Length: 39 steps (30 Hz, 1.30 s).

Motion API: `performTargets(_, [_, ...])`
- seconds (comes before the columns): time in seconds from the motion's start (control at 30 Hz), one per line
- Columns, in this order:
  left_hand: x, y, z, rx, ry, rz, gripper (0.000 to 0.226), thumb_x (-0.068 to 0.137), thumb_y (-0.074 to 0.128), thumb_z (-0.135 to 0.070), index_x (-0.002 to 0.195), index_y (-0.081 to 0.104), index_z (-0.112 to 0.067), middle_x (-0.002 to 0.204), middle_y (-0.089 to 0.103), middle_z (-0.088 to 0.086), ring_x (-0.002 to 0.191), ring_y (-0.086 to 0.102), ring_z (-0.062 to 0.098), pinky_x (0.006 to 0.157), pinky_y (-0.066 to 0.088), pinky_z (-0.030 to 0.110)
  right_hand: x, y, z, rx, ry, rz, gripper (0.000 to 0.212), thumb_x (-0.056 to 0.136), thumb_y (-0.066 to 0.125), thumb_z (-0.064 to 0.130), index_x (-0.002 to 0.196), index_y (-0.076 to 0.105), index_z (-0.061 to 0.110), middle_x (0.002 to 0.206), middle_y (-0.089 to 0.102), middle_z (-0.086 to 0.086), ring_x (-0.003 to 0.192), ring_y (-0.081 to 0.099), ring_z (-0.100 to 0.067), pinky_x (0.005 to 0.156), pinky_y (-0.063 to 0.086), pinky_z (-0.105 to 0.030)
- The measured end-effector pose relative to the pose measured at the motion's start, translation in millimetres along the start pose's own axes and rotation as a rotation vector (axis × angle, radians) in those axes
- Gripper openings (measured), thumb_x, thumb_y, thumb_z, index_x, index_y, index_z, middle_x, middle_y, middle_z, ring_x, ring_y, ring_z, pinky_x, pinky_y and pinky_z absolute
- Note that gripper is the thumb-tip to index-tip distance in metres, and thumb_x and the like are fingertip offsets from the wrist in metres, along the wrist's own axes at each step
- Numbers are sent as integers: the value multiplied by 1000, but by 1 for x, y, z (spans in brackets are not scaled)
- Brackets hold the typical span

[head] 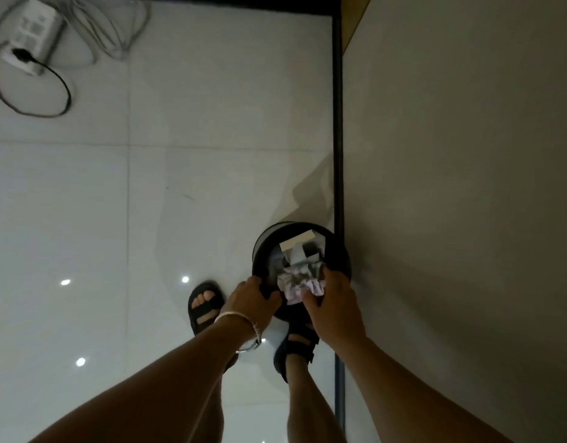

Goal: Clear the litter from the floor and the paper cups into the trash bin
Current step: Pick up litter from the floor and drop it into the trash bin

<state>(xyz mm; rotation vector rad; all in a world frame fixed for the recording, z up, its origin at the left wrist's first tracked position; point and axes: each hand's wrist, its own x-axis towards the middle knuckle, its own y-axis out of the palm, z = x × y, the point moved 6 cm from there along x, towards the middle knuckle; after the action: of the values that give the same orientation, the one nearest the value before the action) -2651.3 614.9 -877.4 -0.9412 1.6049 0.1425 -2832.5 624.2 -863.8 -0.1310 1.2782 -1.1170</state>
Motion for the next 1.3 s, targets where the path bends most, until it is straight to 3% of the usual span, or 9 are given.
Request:
performTargets(0.1, [-41, -40, 0, 76, 5, -21, 64, 87, 49, -54, 140, 38, -20, 137, 48, 6, 118, 49, 23, 91, 38, 31, -26, -34, 17, -101, -3, -6, 61, 97, 47, 48, 148, 32, 19, 146, 39, -4, 130, 40, -20, 94, 45, -28])
performTargets(0.17, [-70, -71, -5, 88, 38, -52, 69, 87, 48, -56, 144, 31, -20, 143, 41, 6, 127, 43, 26, 102, 39, 37, -46, -58, 36, -133, -6, 10, 60, 96, 48, 49, 147, 33, 20, 145, 40, -2, 130, 39, -20, 94, 41, -28])
performTargets(0.33, [-164, -164, -15, 83, 94, -189, 69, 88, 47, -54, 146, 27, -21, 149, 33, 3, 133, 34, 24, 104, 39, 40, -107, -118, 120, -221, -122, 31, 65, 96, 49, 49, 150, 28, 20, 150, 35, -1, 136, 33, -20, 105, 33, -29])
performTargets(0.5, [-271, -237, 5, 53, 106, -371, 69, 89, 46, -53, 146, 26, -21, 151, 30, 2, 138, 27, 23, 108, 34, 43, -185, -153, 220, -334, -377, 43, 65, 97, 45, 49, 151, 28, 18, 154, 30, -4, 140, 28, -21, 113, 29, -33])
performTargets(0.7, [-390, -265, 66, -17, 5, -610, 69, 87, 46, -55, 146, 27, -22, 151, 30, 0, 139, 25, 22, 106, 36, 45, -268, -160, 315, -631, -685, 97, 70, 95, 42, 56, 153, 22, 21, 156, 25, -2, 140, 22, -24, 111, 30, -42])
performTargets(0.97, [-537, -250, 190, -222, -197, -869, 68, 84, 47, -58, 142, 34, -24, 149, 33, -3, 139, 24, 20, 105, 35, 45, -395, -116, 422, -898, -1009, 141, 74, 93, 43, 60, 153, 22, 22, 154, 27, -4, 139, 25, -25, 111, 30, -43])
performTargets(1.3, [-704, -173, 412, -498, -527, -1072, 70, 83, 47, -58, 143, 31, -24, 150, 31, -4, 138, 25, 19, 105, 34, 44, -629, 56, 516, -1089, -1456, 219, 74, 94, 45, 58, 154, 21, 21, 157, 23, -3, 142, 22, -24, 113, 28, -44])
